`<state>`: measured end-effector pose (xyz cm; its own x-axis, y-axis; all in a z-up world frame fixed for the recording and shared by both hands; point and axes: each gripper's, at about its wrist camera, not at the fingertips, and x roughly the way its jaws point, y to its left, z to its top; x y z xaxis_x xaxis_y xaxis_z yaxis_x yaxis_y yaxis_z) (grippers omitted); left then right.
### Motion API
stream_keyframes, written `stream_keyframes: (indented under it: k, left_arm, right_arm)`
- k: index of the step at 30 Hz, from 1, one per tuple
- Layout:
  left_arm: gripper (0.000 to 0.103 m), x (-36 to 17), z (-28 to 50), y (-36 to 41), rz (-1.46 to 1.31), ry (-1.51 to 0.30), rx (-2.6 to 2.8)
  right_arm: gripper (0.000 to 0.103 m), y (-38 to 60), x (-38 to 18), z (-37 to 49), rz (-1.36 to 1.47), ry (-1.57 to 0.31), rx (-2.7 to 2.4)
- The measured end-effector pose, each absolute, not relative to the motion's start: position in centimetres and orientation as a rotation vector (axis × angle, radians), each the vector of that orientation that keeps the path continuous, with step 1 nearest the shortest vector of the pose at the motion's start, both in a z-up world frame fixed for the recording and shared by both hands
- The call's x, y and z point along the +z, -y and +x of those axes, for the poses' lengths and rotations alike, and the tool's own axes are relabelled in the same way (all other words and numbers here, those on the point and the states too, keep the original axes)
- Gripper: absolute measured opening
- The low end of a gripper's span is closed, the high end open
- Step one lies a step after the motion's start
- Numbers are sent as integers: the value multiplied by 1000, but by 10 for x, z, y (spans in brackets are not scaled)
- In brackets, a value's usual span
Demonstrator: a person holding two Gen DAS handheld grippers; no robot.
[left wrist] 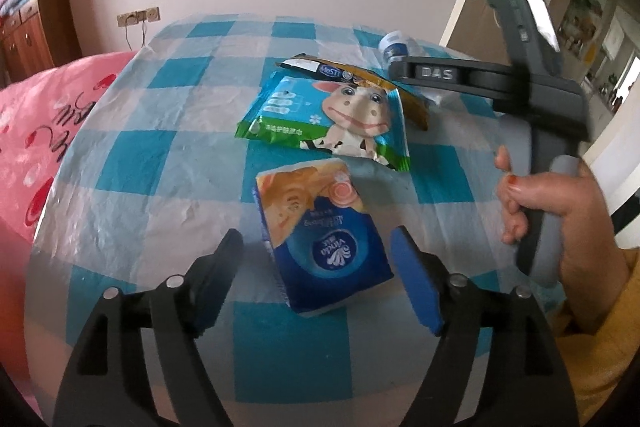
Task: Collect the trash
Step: 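Grasp the blue tissue pack with the left gripper while the right grasps the white bottle, then lift the tissue pack and bottle and carry both over the orange bucket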
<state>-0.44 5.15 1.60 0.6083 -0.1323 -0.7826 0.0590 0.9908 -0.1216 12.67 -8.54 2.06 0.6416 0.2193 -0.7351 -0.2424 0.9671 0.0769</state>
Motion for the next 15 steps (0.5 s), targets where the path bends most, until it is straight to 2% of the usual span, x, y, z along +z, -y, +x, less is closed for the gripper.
stream_keyframes:
  k: [7, 9, 15]
  left_arm:
    - [76, 12, 0, -39, 0, -902, -53]
    - [67, 12, 0, -36, 27, -895, -26]
    - [53, 13, -7, -40, 15, -869, -17]
  right_arm:
    - [63, 107, 37, 92, 43, -797, 258]
    - [63, 112, 42, 81, 60, -787, 259]
    - [63, 118, 49, 50, 109, -779, 276]
